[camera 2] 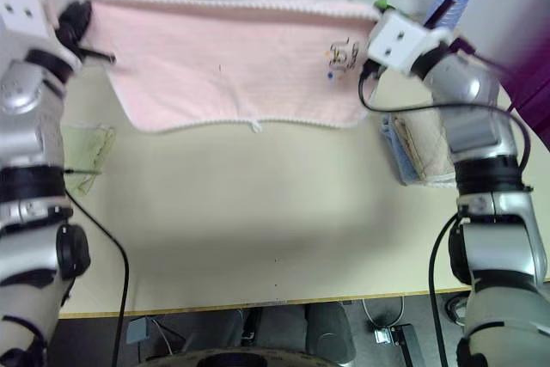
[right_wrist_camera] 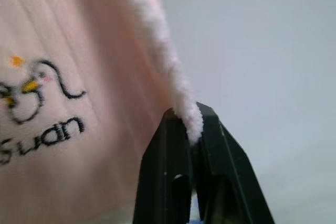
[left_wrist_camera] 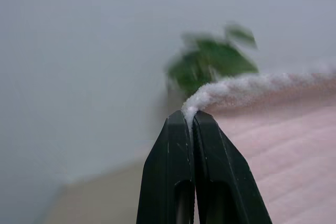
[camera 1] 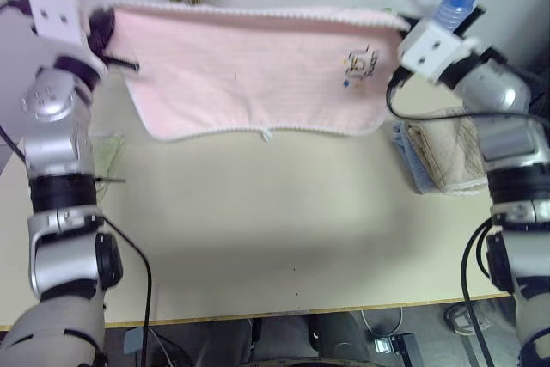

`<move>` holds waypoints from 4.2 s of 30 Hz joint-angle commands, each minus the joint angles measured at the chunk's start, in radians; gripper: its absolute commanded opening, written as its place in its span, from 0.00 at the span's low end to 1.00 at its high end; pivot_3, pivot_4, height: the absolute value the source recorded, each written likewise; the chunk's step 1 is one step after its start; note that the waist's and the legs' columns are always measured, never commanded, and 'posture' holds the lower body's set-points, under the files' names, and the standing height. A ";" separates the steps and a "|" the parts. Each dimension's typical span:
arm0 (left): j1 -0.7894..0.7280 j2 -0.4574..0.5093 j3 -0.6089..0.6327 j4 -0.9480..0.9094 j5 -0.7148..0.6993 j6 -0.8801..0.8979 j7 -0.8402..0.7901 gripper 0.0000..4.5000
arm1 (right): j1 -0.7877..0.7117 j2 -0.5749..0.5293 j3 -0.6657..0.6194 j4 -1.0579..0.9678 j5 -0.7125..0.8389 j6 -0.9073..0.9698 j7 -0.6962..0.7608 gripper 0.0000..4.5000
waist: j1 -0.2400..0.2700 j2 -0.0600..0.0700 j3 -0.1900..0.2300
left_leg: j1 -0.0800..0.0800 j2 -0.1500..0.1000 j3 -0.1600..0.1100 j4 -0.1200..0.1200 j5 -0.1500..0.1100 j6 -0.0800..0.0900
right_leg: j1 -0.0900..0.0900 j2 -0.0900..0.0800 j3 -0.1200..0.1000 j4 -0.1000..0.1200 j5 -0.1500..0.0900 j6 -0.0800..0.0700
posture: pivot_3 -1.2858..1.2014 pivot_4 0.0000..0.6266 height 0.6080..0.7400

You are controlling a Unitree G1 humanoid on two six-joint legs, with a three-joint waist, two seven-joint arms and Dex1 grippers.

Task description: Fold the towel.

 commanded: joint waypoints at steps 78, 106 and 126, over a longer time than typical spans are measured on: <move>0.618 0.157 -0.014 -0.182 -0.109 0.174 -0.361 0.87 | 0.385 -0.034 -0.049 -0.226 0.340 0.410 0.523 0.99 | 0.000 0.005 0.001 | -0.011 -0.001 0.001 0.013 -0.003 0.004 | -0.009 -0.001 0.000 0.008 0.001 0.001 | 0.52 0.24 0.94; 0.685 -0.093 -0.416 -0.880 -0.245 0.398 -0.419 0.87 | 0.784 0.518 -0.680 -0.940 1.217 1.588 -0.272 0.99 | 0.025 0.007 -0.001 | -0.011 0.000 0.000 0.014 -0.006 0.009 | -0.008 0.000 0.001 0.009 0.002 0.000 | 0.52 0.24 0.94; 0.740 -0.100 -0.422 -0.894 -0.213 0.379 -0.395 0.88 | 0.684 0.565 -0.692 -0.757 1.262 1.507 -0.480 0.48 | 0.019 0.009 -0.002 | -0.003 0.000 0.000 0.013 -0.006 0.010 | -0.001 0.001 0.001 0.008 0.002 0.000 | 0.52 0.24 0.94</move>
